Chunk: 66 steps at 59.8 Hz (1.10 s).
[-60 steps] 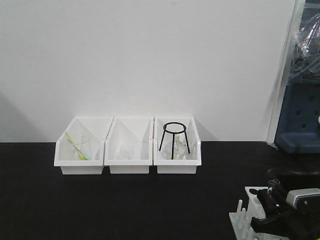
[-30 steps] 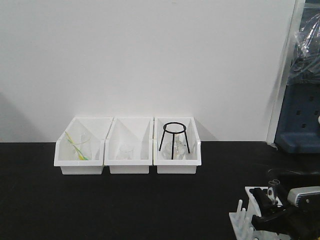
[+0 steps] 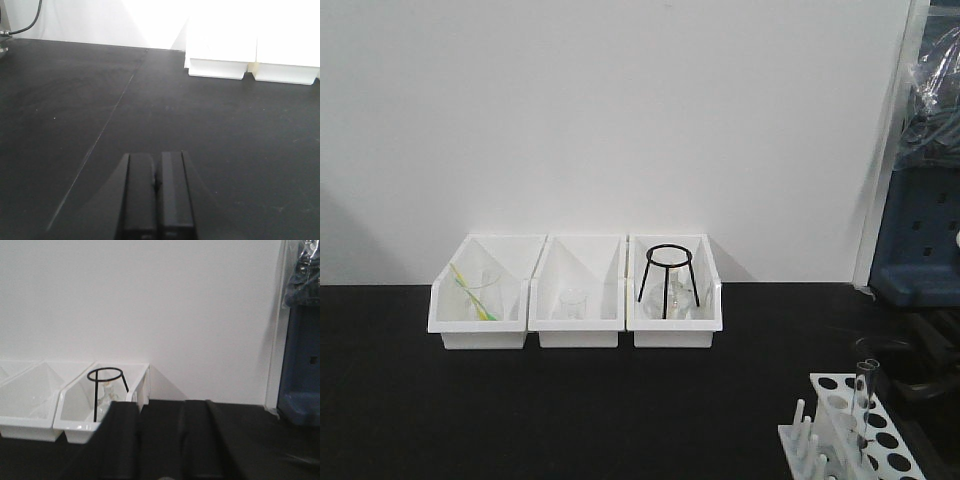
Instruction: Flip and reinsert test tube from rack
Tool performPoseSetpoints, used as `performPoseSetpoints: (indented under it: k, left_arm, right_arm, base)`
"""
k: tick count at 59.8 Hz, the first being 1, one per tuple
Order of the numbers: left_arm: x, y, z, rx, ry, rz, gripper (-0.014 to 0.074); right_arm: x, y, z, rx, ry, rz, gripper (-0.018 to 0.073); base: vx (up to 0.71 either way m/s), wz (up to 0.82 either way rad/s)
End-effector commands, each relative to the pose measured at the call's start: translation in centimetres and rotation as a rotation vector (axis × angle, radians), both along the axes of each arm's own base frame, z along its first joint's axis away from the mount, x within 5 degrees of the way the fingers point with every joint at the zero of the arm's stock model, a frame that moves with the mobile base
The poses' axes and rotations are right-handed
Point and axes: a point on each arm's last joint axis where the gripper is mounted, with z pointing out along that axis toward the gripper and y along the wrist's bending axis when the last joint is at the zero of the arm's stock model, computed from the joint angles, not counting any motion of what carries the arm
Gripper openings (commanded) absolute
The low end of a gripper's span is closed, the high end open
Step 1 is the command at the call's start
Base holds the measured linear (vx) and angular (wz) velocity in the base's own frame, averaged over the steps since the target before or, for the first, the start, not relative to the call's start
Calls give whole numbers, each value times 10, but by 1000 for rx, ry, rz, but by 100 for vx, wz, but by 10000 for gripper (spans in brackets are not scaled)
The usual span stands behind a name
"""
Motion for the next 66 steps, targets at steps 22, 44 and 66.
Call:
performPoseSetpoints:
  k: [22, 44, 66]
  left_arm:
    - [1, 0, 7, 8, -80, -2, -6]
    - [1, 0, 7, 8, -80, -2, -6]
    - [1, 0, 7, 8, -80, -2, -6]
  right_arm:
    - [-105, -7, 37, -105, -78, -73, -12]
    - [-124, -7, 46, -102, -164, -82, -12]
    - [-157, -11, 1, -20, -200, -121, -12]
  base:
    - [0, 0]
    - [0, 0]
    - [0, 0]
